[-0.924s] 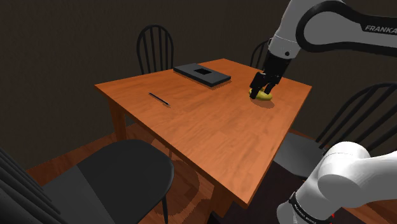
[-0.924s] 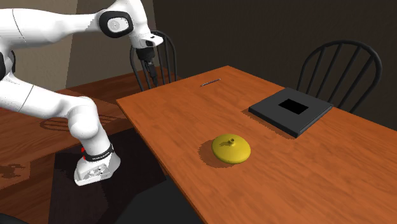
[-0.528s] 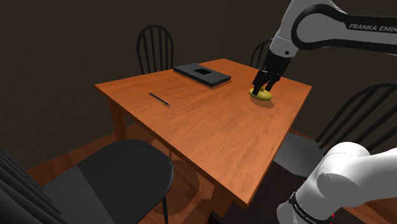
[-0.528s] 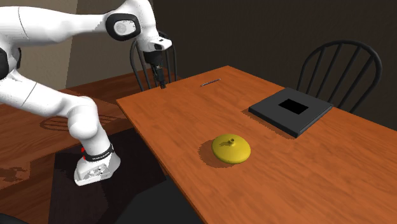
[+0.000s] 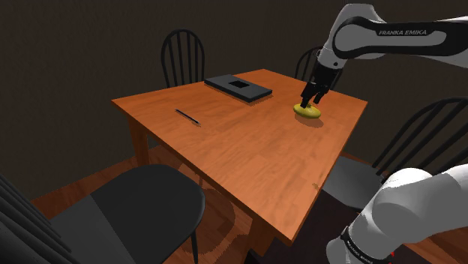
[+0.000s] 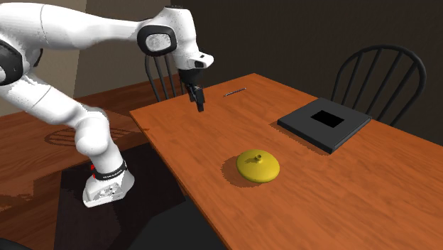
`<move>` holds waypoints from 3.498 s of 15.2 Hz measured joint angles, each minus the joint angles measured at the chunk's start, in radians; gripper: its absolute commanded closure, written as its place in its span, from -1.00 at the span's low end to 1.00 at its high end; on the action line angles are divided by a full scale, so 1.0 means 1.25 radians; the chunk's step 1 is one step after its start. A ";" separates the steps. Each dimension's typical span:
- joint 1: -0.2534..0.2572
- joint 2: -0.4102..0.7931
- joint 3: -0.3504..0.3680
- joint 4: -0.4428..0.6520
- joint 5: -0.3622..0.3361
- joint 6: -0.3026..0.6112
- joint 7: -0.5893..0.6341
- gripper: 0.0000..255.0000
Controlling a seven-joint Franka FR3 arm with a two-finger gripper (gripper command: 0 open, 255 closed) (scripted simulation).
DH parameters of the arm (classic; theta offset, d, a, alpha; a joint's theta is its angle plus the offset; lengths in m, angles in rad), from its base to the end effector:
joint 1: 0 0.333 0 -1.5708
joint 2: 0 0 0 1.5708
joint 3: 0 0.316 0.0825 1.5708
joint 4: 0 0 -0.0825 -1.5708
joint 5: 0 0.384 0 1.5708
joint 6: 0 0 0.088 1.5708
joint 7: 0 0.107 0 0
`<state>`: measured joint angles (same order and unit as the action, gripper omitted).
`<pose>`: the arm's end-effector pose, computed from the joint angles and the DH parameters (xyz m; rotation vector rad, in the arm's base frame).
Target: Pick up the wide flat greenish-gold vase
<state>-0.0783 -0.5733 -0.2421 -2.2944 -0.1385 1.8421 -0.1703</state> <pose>0.3663 -0.1495 0.5638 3.1048 -0.1394 0.1636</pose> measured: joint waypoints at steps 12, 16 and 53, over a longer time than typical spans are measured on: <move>-0.013 0.313 -0.195 0.244 0.063 0.056 -0.263 -1.00; -0.031 0.439 -0.245 0.349 0.130 0.056 -0.360 -1.00; -0.123 0.687 -0.277 0.637 0.274 -0.039 -0.508 1.00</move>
<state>-0.2324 0.2852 -0.5886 -1.4983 0.2039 1.7933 -0.8055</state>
